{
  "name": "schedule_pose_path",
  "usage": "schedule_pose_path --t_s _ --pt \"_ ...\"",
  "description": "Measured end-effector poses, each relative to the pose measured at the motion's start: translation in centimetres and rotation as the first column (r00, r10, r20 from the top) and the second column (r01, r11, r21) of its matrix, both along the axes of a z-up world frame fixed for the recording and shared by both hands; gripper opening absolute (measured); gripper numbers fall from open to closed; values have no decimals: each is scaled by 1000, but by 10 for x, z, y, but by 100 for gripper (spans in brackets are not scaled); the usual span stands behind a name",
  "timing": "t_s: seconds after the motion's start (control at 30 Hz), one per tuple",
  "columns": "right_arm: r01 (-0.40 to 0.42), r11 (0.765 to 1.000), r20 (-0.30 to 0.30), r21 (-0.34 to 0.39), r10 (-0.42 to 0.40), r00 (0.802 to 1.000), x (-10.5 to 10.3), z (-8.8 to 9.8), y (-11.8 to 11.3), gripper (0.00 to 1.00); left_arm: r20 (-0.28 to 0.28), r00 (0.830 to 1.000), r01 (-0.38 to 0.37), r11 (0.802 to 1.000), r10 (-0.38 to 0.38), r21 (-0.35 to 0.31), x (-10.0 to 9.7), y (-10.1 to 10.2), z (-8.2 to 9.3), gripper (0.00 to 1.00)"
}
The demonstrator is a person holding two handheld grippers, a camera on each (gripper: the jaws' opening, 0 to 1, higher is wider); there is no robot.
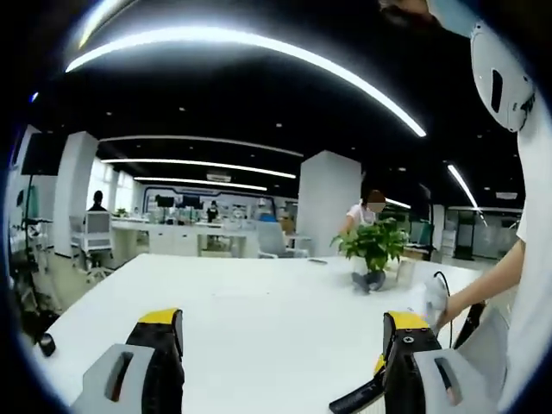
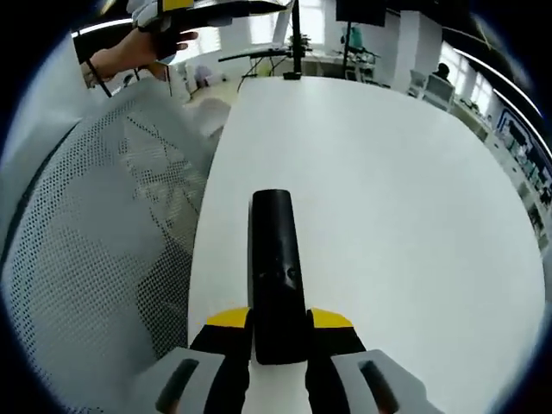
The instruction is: Press the specified remote control buttons in sequence, fully releasing each button before pressing the next.
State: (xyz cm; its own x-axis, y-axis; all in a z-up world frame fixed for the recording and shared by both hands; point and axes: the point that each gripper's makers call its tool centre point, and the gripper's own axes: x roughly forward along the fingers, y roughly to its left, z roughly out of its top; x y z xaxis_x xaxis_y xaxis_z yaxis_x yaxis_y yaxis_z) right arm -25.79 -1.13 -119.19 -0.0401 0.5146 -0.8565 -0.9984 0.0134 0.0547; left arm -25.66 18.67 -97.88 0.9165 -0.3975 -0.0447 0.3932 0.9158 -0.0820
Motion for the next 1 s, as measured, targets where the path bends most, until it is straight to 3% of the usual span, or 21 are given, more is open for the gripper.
schedule_pose_path --t_s 0.57,0.63,1.0 --pt "17 997 -7 -77 -18 1000 71 -2 -15 21 -19 1000 3 1000 -2 22 -1 0 -5 98" --pt "-11 993 19 -115 13 1000 80 -2 -18 21 -17 1000 4 999 -3 32 -1 0 -5 98" --pt "-11 984 27 -176 16 1000 125 -3 -16 21 -26 1000 10 1000 -9 24 -2 0 -8 99"
